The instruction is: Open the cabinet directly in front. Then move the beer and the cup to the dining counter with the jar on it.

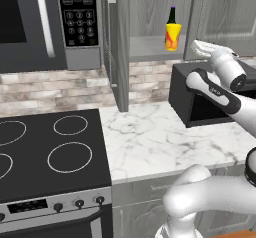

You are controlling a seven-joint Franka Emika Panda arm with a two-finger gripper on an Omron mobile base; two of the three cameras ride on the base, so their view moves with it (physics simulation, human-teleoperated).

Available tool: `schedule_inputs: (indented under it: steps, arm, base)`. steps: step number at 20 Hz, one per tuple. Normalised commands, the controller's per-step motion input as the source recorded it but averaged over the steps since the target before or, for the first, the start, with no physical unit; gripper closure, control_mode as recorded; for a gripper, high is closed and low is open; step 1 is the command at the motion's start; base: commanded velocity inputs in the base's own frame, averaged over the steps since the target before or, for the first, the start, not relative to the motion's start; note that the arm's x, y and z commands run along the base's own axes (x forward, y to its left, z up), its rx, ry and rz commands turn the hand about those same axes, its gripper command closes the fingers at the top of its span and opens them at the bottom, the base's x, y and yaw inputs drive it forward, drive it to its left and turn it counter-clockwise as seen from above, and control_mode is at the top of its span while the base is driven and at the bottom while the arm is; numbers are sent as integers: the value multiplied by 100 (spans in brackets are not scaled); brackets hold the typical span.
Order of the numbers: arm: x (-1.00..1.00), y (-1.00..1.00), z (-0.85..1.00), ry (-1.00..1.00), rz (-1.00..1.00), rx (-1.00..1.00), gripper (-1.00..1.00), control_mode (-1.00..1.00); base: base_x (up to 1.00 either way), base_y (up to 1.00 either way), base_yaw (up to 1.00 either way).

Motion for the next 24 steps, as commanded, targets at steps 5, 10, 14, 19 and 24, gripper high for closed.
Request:
schedule_inputs:
  steps: [5,10,14,19,24]
  arm:
    - [42,0,1,13,10,-3,-100,-100]
    - [76,0,0,15,8,0,-100,-100]
    - [34,28,0,7,6,-2,-100,-100]
    - [0,9,0,0,2,0,-100,-100]
    - [-1,10,0,-12,1,0,-100,-100]
  base:
    - [0,0,0]
    - [0,0,0]
    - [0,0,0]
    - [0,0,0]
    - [0,0,0]
